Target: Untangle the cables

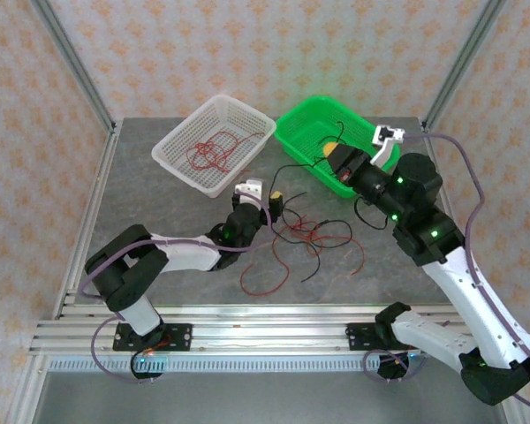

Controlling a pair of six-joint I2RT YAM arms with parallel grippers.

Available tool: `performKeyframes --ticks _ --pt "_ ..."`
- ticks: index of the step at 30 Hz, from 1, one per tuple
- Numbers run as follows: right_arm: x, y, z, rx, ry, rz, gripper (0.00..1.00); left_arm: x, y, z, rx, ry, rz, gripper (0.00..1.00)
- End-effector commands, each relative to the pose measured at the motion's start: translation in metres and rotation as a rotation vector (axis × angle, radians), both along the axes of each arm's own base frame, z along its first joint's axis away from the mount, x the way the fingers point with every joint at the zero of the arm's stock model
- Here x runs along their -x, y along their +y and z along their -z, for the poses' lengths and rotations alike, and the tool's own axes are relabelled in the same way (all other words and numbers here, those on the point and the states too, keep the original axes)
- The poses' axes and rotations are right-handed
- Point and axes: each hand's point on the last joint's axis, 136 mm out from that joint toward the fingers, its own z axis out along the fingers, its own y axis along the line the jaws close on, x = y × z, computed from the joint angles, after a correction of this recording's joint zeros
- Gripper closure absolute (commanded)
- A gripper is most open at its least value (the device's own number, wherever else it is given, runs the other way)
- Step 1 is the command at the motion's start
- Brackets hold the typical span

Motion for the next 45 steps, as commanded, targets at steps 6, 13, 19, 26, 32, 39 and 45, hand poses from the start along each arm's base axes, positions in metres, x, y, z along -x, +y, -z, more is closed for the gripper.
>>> performKeyframes --ticks 6,13,19,26,32,39,45 --pt "0.005 -0.010 -0.049 -0.011 -0.090 0.031 1.00 -0.002 0.028 0.022 0.070 0.046 -0.089 0.21" --pt "-0.014 -0.015 -0.084 0.068 -0.160 0.113 1.00 0.007 0.028 0.028 0.085 0.065 -0.048 0.20" --pt "-0.039 -0.033 -0.108 0.192 -0.229 0.278 1.00 0.020 0.038 0.022 0.098 0.062 -0.039 0.20" --pt "-0.091 -0.060 -0.095 0.317 -0.227 0.424 1.00 0.038 0.049 -0.010 0.135 0.030 -0.015 0.20" --pt "-0.136 -0.090 -0.082 0.304 -0.216 0.453 1.00 0.056 0.058 -0.030 0.169 0.019 0.008 0.20" --pt "-0.197 -0.110 -0.026 0.253 -0.097 0.400 1.00 0.076 0.075 -0.051 0.203 -0.004 0.001 0.20" --pt "-0.232 -0.123 0.049 0.257 0.040 0.392 1.00 0.088 0.093 -0.061 0.213 -0.023 -0.032 0.20"
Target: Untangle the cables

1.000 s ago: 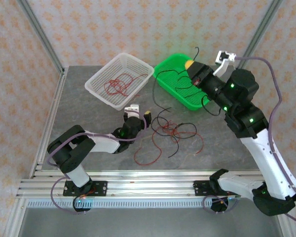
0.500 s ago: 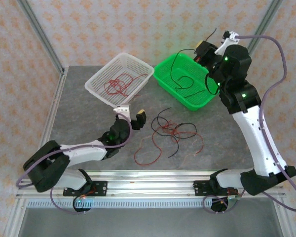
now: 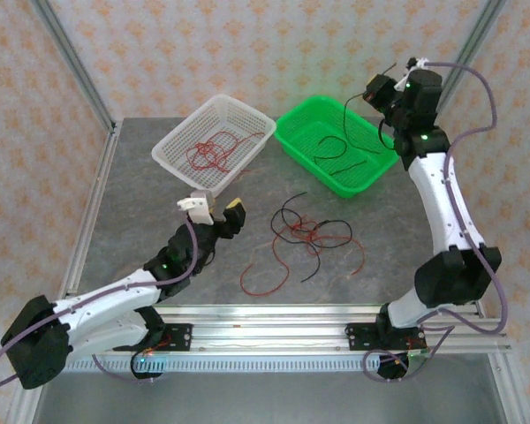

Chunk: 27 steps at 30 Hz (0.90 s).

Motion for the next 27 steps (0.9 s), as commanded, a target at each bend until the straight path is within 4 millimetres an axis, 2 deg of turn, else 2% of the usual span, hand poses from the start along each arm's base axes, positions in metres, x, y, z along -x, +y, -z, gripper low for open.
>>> performKeyframes --ticks 1,2,10,13,17,22,27 --pt "-0.012 0.004 0.025 -0.033 0.018 -0.034 1.00 0.007 0.011 0.011 -0.028 0.038 -0.028 0.20" --pt "-0.014 0.003 0.034 -0.031 0.033 -0.032 1.00 0.008 0.012 0.009 -0.027 0.036 -0.032 0.20" --pt "-0.037 0.013 0.156 -0.018 0.273 -0.083 1.00 0.013 0.018 0.001 -0.011 0.032 -0.039 0.20" --pt "-0.040 0.013 0.194 -0.012 0.349 -0.085 1.00 0.014 0.019 0.000 -0.011 0.036 -0.039 0.20" --pt "-0.044 0.009 0.229 0.012 0.426 -0.064 1.00 0.014 0.019 -0.001 -0.011 0.043 -0.039 0.20" --pt "-0.050 -0.007 0.274 0.110 0.573 0.001 1.00 0.016 0.017 -0.003 -0.002 0.061 -0.025 0.20" --pt "-0.052 -0.020 0.304 0.215 0.684 0.049 0.90 0.018 0.016 -0.003 -0.002 0.087 -0.017 0.20"
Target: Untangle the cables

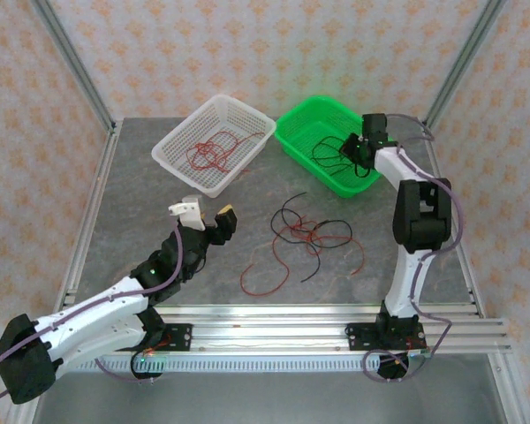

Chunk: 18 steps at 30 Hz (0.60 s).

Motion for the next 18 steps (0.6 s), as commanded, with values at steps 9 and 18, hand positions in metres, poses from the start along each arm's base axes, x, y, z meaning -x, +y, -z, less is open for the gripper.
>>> performKeyframes --ticks 9,18 --pt "0.003 -0.021 0.003 0.255 0.089 0.035 0.56 0.003 -0.005 -0.011 0.017 0.063 0.014 0.21" --pt "0.013 -0.028 -0.032 0.375 0.069 0.069 0.47 0.004 -0.010 0.009 -0.013 0.159 0.027 0.22"
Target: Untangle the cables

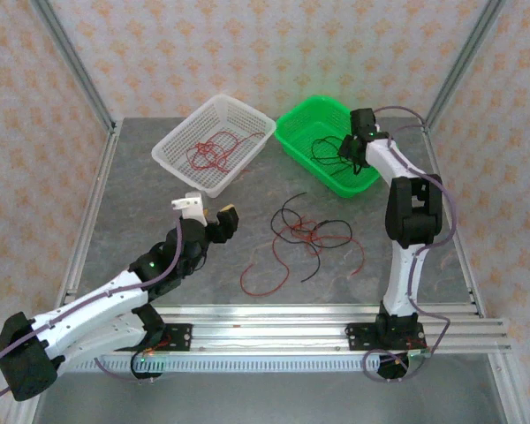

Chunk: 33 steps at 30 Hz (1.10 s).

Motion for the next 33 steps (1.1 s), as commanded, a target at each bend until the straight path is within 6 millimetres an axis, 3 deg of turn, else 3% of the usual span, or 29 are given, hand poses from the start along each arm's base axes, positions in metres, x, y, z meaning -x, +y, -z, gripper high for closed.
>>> performKeyframes --ticks 1,11,20,26,33 --pt "0.009 -0.014 -0.042 0.100 -0.040 0.033 0.46 0.005 -0.005 0.008 0.001 0.056 0.020 0.22" --pt "0.053 -0.018 -0.082 0.169 -0.068 0.036 0.46 0.007 -0.013 0.041 -0.025 0.197 0.031 0.22" --pt "0.117 -0.019 -0.112 0.154 -0.124 0.026 0.43 0.008 -0.038 0.077 -0.101 0.367 0.096 0.26" --pt "0.161 -0.020 -0.109 0.115 -0.140 0.003 0.43 0.004 -0.066 0.092 -0.157 0.427 0.143 0.27" --pt "0.200 -0.017 -0.085 0.070 -0.117 -0.026 0.44 -0.015 -0.095 0.118 -0.291 0.561 0.177 0.33"
